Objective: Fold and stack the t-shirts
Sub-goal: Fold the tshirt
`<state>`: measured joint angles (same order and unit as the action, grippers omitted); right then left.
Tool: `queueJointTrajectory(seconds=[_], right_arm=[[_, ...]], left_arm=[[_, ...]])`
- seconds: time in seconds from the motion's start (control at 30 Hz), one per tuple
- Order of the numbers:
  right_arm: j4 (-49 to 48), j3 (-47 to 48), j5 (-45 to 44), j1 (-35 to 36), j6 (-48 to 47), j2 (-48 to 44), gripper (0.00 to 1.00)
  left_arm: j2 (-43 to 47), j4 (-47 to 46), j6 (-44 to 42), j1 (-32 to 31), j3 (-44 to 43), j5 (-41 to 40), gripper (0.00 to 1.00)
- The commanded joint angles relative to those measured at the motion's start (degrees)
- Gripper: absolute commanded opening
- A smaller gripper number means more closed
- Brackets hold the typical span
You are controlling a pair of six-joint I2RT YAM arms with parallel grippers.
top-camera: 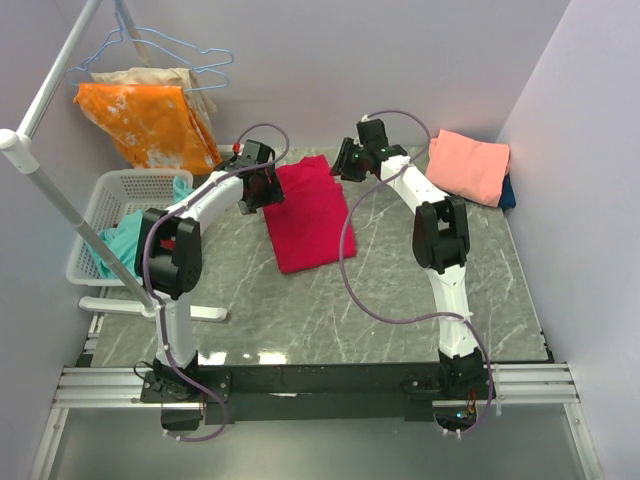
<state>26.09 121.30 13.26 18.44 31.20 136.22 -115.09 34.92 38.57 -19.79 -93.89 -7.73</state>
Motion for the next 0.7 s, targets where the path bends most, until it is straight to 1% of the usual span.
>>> queueJointTrajectory(seconds=[0.0,0.03,0.07,0.2,0.3,0.37,0.5,0.53,0.6,0.63,0.67], right_arm=[[-0.8,0.0,-0.3,-0.4,-1.4,-1.7,0.51],[-0.5,-0.1,-0.6,-0.4,-2.2,-2.3,0.54],[0.7,0.2,-1.1,-0.4,-2.5,-2.5,0.55],[3.7,-0.1,-2.3,-0.5,-4.1,-3.7,0.54],[4.9,-4.4,-3.5,-0.5,-5.4,-6.8,0.54],[5.6,-8.8,-4.5,-0.5,-6.2,-8.7,0.52],[5.6,-18.1,-5.8,-0.4,-6.2,-16.0,0.50],[5.8,-21.3,-6.3,-0.5,-5.6,-17.3,0.50],[5.6,-24.6,-6.2,-0.5,-4.1,-21.1,0.50],[5.3,-28.3,-6.1,-0.4,-3.5,-22.7,0.49],[3.3,-30.6,-5.4,-0.4,-3.0,-24.2,0.49]], left_arm=[[0.6,0.4,-0.7,0.2,-2.5,0.4,0.76],[0.8,0.4,-0.7,0.1,-2.4,0.4,0.76],[1.1,0.2,-0.7,0.1,-1.9,0.5,0.76],[2.4,0.2,-0.6,0.1,-0.7,1.1,0.76],[3.7,0.1,-0.4,-0.2,1.1,2.5,0.75],[4.6,-0.2,-0.2,-0.7,3.0,2.7,0.75],[9.1,-2.0,2.0,-2.8,8.4,3.3,0.75],[10.0,-2.6,2.6,-3.1,11.3,3.9,0.75],[13.5,-4.7,5.2,-4.1,14.7,5.1,0.75],[14.8,-5.6,6.2,-4.5,18.2,5.1,0.75],[16.1,-7.2,7.2,-5.1,20.0,5.1,0.75]])
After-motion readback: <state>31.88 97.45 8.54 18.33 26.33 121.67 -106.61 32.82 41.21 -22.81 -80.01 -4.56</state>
